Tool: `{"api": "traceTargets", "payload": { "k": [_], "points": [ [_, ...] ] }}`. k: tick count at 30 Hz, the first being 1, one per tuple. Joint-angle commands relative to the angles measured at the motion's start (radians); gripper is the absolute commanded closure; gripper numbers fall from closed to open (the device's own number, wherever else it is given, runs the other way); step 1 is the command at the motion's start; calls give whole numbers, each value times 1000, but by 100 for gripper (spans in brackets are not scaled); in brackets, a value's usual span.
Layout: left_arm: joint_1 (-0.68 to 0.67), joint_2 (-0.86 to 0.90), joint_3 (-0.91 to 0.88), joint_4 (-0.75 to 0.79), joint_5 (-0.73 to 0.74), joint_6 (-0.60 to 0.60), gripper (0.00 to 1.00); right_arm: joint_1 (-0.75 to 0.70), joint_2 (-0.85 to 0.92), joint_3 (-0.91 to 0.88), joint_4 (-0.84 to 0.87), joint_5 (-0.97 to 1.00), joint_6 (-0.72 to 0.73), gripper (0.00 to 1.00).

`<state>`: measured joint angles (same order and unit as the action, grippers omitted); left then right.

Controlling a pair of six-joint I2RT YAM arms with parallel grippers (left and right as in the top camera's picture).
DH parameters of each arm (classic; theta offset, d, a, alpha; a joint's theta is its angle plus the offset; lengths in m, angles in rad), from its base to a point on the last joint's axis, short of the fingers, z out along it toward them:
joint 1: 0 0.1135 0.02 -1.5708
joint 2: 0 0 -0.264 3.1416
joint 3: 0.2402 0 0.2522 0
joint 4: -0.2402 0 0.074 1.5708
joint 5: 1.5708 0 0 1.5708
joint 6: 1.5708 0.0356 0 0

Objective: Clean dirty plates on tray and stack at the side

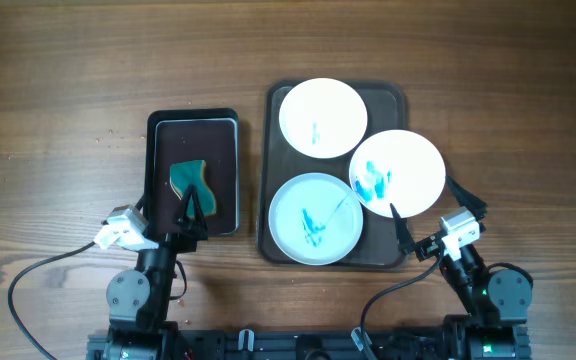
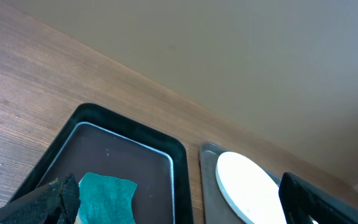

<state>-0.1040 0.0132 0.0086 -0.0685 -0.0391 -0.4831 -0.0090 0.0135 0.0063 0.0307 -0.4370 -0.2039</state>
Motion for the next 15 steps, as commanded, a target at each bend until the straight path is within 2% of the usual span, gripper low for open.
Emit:
{"api": "traceTargets", "payload": {
  "k": [1, 15],
  "points": [
    [-5, -6, -3, -2, 5, 8, 0, 4, -6, -1, 3, -8, -5, 0],
    [-5, -6, -3, -2, 5, 8, 0, 4, -6, -1, 3, -8, -6, 0]
  ]
}}
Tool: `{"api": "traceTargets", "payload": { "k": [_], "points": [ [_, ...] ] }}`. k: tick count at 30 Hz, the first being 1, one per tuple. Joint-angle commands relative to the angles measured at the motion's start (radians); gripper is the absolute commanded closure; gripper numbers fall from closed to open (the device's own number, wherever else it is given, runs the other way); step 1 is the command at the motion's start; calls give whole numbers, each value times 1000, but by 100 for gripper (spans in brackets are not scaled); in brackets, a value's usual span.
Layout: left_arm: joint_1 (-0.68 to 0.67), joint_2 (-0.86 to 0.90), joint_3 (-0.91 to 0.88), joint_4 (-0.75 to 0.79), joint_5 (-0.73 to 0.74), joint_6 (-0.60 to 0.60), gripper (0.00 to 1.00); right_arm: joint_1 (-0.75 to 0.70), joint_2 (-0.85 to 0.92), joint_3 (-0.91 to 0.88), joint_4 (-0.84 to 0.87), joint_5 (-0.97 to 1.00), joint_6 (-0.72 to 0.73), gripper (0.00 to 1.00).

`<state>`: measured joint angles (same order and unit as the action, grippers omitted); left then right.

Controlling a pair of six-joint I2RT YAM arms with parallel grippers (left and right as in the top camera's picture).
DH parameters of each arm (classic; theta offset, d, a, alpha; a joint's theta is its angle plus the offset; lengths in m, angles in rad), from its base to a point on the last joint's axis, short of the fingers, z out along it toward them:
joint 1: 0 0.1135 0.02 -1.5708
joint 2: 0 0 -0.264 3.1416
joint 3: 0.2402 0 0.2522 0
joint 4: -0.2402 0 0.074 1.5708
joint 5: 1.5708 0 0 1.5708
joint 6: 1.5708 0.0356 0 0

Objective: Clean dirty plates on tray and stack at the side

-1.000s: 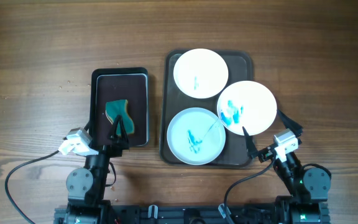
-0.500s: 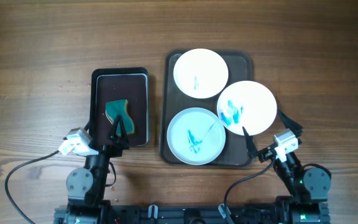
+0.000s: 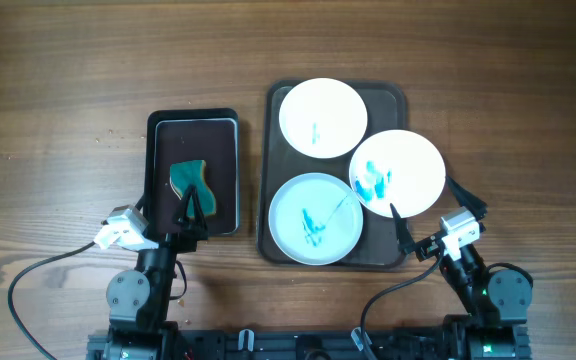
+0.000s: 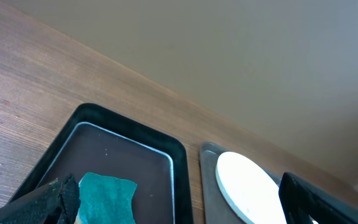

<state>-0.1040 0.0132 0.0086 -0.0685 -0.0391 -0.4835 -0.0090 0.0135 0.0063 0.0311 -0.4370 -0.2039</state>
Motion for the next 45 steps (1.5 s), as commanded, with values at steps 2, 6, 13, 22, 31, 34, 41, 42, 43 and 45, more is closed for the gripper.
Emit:
{"api": "traceTargets", "payload": {
  "k": [2, 6, 13, 22, 31, 34, 41, 42, 43, 45],
  "points": [
    [-5, -6, -3, -2, 5, 8, 0, 4, -6, -1, 2, -8, -6, 0],
    [-5, -6, -3, -2, 5, 8, 0, 4, -6, -1, 2, -8, -6, 0],
    [-5, -6, -3, -2, 5, 8, 0, 4, -6, -1, 2, -8, -6, 0],
    [-5, -6, -3, -2, 5, 8, 0, 4, -6, -1, 2, -8, -6, 0],
    [-5, -6, -3, 15, 5, 8, 0, 4, -6, -1, 2, -8, -6, 0],
    [-5, -6, -3, 0, 5, 8, 0, 4, -6, -1, 5, -10, -4, 0],
    [-6, -6, -3, 0, 130, 5, 0, 4, -6, -1, 9, -61, -8, 0],
    [-6, -6, -3, 4, 170, 5, 0, 4, -6, -1, 28, -61, -22, 0],
    [-5, -6, -3, 9, 190, 5, 0, 4, -6, -1, 54, -74, -28, 0],
    [-5, -6, -3, 27, 207, 5, 0, 4, -6, -1, 132, -180, -20, 0]
  ]
}}
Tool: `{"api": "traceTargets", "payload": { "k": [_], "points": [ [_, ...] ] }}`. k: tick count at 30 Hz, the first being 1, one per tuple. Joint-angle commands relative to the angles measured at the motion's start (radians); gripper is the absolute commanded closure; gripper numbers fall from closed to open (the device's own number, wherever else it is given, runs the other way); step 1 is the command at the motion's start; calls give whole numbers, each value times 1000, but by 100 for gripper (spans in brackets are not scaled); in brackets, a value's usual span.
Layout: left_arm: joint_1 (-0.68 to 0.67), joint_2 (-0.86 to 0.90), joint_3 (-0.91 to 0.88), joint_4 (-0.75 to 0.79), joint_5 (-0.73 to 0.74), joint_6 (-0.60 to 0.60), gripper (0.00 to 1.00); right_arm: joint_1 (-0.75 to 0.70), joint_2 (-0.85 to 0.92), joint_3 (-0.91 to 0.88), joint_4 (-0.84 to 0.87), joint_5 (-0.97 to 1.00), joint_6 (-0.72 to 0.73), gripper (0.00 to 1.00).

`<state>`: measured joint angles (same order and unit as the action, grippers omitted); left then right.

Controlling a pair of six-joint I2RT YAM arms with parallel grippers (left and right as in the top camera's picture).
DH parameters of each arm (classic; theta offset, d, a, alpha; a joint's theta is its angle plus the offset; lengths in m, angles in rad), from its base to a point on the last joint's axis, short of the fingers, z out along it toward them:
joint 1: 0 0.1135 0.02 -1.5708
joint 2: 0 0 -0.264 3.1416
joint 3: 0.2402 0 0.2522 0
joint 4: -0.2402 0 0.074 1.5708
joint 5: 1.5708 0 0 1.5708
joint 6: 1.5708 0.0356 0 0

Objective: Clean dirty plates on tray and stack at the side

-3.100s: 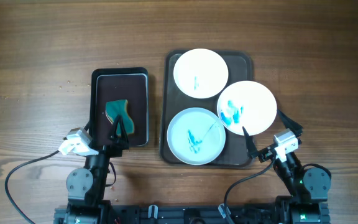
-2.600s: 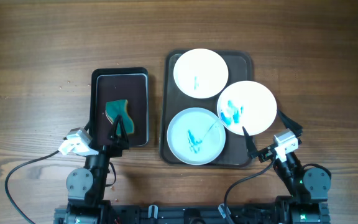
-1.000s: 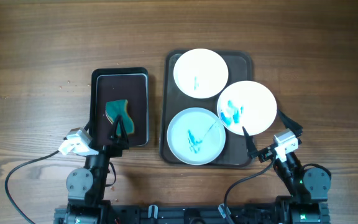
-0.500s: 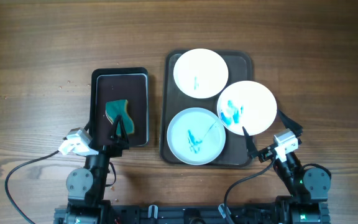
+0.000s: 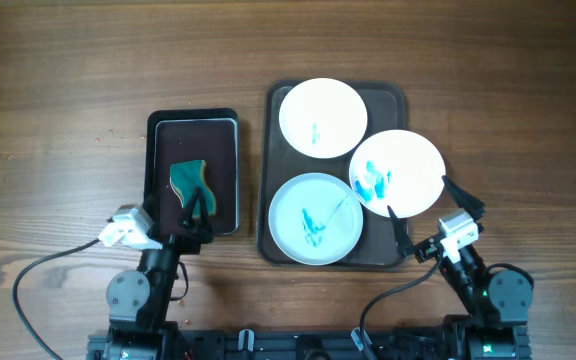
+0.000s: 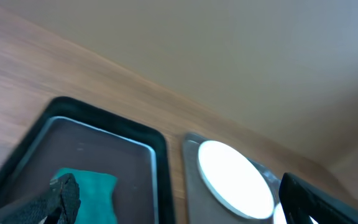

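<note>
Three plates lie on the dark tray (image 5: 276, 150): a white plate (image 5: 322, 116) at the back with a small blue mark, a white plate (image 5: 398, 172) at the right with blue smears, and a pale blue plate (image 5: 315, 218) at the front with blue streaks. A teal sponge (image 5: 190, 180) lies in the small black tray (image 5: 158, 140) to the left. My left gripper (image 5: 196, 212) hovers open at the sponge's near edge, with nothing between its fingers (image 6: 61, 198). My right gripper (image 5: 428, 212) stands open just in front of the smeared plate.
Bare wooden table surrounds both trays. The left wrist view is blurred and shows the black tray (image 6: 160, 146), the sponge (image 6: 89, 186), the back plate (image 6: 235, 177) and a plain wall beyond.
My left gripper has shifted slightly to the right; its wrist view has swung right and is blurred. The right gripper has edged a little. Plates and sponge lie as before.
At both earlier moments the two grippers stood open at the near side of their trays, the sponge in the black tray and three stained plates on the dark tray. Now only the left arm has visibly turned a little to the right.
</note>
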<state>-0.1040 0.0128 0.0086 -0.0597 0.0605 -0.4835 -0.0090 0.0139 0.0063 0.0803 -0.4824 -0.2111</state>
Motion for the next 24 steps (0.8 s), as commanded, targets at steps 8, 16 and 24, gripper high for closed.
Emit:
{"api": "traceTargets", "payload": {
  "k": [8, 16, 24],
  "points": [
    [-5, 22, 119, 107, 138, 5, 0, 4, 5, 161, 119, -233, 394, 0],
    [-6, 349, 566, -209, 142, 35, 0, 4, 221, 528, -257, -256, 431, 0],
    [-5, 826, 1073, -713, 136, 35, 0, 4, 595, 950, -673, -325, 113, 0]
  ]
}}
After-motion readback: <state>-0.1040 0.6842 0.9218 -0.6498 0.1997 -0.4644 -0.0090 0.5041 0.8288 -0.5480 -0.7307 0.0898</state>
